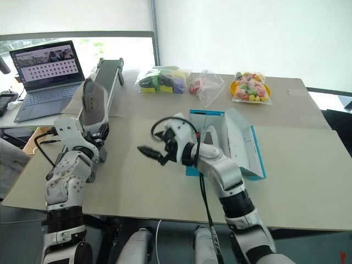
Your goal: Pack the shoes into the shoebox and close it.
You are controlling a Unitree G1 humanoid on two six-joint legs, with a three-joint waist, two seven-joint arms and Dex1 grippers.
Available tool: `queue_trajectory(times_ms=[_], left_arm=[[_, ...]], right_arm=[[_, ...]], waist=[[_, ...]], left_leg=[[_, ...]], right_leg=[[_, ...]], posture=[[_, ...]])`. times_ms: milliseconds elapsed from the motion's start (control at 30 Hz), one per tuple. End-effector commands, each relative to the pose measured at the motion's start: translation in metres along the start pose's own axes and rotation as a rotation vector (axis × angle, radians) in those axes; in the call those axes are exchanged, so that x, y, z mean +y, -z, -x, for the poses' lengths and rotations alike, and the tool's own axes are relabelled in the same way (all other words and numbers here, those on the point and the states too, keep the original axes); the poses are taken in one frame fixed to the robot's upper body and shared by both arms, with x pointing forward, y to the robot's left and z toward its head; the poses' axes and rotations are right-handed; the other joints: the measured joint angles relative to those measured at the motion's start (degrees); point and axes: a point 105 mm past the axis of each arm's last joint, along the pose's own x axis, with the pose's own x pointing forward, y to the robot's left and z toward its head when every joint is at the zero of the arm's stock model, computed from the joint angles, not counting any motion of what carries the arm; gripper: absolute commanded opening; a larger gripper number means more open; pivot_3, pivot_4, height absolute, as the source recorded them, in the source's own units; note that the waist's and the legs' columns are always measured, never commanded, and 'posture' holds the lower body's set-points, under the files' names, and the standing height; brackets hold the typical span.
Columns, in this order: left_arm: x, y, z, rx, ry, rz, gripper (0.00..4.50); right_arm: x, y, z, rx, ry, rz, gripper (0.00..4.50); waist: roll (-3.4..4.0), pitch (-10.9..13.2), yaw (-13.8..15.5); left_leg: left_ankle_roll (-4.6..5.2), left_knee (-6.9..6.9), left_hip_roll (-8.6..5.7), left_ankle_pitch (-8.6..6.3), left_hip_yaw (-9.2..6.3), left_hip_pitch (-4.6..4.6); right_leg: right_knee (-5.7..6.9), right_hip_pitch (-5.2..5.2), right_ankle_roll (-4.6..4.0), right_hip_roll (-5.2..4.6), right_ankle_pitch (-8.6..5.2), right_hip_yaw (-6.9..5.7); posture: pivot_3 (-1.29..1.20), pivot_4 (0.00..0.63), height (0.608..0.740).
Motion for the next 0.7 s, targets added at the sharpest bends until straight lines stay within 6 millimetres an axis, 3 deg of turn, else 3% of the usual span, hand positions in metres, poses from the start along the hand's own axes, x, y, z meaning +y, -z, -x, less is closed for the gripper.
queue_trajectory(times_ms=[33, 200, 333, 467, 600, 700], left_arm=[[-0.051, 0.001, 0.013, 0.031, 0.285, 0.088, 3.12], [-0.069, 0.010, 0.023, 0.092, 0.389, 0.108, 3.12], [-0.071, 0.010, 0.021, 0.096, 0.394, 0.109, 3.12], [-0.072, 0.006, 0.018, 0.084, 0.408, 0.099, 3.12], [-0.072, 0.003, 0.016, 0.077, 0.411, 0.094, 3.12], [-0.072, 0.003, 0.016, 0.077, 0.410, 0.094, 3.12]], right_arm=[[0.002, -0.035, 0.001, -0.100, -0.048, -0.320, 4.50], [0.003, -0.065, 0.005, -0.180, -0.116, -0.563, 4.50], [0.009, -0.084, 0.008, -0.221, -0.154, -0.616, 4.50], [0.011, -0.075, 0.003, -0.160, -0.106, -0.576, 4.50], [0.000, -0.054, 0.001, -0.097, -0.024, -0.545, 4.50], [-0.010, -0.051, 0.004, -0.107, 0.007, -0.547, 4.50]], waist=[[0.00, 0.00, -0.22], [0.01, 0.01, -0.98], [0.02, 0.01, -1.41], [0.02, 0.01, -1.61], [0.03, 0.01, -1.63], [0.03, 0.01, -1.58]], left_leg=[[0.02, 0.00, 0.00, 0.01, -0.01, 0.03], [0.46, -0.01, 0.05, 0.28, -0.03, 0.06], [0.49, 0.00, 0.05, 0.29, -0.03, 0.01], [0.53, -0.02, 0.05, 0.31, -0.06, 0.02], [0.55, -0.01, 0.05, 0.33, -0.07, 0.02], [0.56, 0.00, 0.05, 0.33, -0.07, -0.01]], right_leg=[[0.01, 0.01, 0.00, 0.00, 0.00, 0.00], [0.00, 0.02, -0.01, 0.04, -0.01, 0.00], [-0.04, 0.03, -0.01, 0.04, -0.01, 0.00], [-0.04, 0.03, -0.02, 0.07, -0.01, 0.00], [-0.05, 0.03, -0.03, 0.07, -0.03, 0.00], [-0.06, 0.03, -0.03, 0.07, -0.03, 0.00]], posture=[[0.00, 0.150, 0.740], [0.00, 0.150, 0.740], [0.00, 0.150, 0.740], [0.00, 0.150, 0.740], [0.00, 0.150, 0.740], [0.00, 0.150, 0.740]])
